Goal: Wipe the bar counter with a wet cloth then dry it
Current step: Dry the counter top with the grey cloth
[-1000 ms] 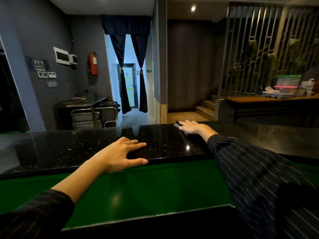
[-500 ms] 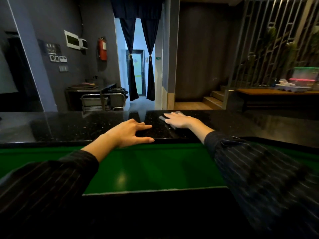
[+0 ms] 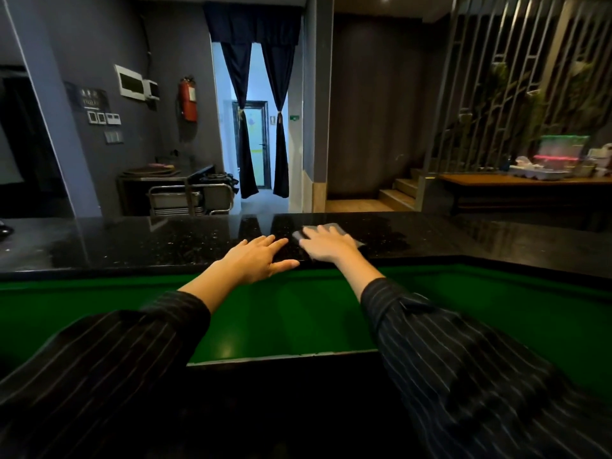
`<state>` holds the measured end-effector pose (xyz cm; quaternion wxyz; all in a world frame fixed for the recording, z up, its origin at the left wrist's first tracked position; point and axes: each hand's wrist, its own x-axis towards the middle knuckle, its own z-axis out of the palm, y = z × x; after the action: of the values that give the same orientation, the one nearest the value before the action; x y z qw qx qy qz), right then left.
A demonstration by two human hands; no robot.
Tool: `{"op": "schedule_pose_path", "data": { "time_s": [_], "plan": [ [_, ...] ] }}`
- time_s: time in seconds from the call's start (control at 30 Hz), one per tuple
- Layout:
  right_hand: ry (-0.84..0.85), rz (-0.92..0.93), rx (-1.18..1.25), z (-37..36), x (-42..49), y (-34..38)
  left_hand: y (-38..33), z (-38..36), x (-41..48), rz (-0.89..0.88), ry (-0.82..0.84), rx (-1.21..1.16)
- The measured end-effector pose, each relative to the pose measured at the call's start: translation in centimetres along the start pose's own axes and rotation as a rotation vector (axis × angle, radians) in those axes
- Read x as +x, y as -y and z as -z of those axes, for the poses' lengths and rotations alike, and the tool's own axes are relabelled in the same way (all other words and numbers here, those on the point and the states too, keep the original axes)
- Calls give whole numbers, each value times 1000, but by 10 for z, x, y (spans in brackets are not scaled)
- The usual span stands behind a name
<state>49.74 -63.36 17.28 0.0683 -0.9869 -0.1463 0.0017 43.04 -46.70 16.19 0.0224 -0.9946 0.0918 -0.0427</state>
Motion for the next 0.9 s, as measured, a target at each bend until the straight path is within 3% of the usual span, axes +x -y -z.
{"op": "schedule_pose_path", "data": {
  "time_s": [0.13,0.27,0.4,0.47,0.57,0.67,0.77,0.9],
  "plan": [
    [33,123,10,4,-18,-15,12,7,-4,-53,26,-24],
    [48,-115,37,15,-8,-52,63,19,-12,-28,-38,-47],
    [50,-329,3,11,17,-27,90,10,-14,-62,-45,-105],
    [31,-293,-11,5,27,7,90,0,-11,-88,-91,-178],
    [38,-54,-11,-5,34,58,91,-2,-10,-129,-262,-172],
    [108,102,14,-4,47,60,102,-2,-12,-178,-323,-162],
    [109,-9,39,1,77,22,134,-1,-19,-244,-302,-68],
    [108,-180,28,1,133,4,163,-2,-21,-191,-337,-64]
  ]
}}
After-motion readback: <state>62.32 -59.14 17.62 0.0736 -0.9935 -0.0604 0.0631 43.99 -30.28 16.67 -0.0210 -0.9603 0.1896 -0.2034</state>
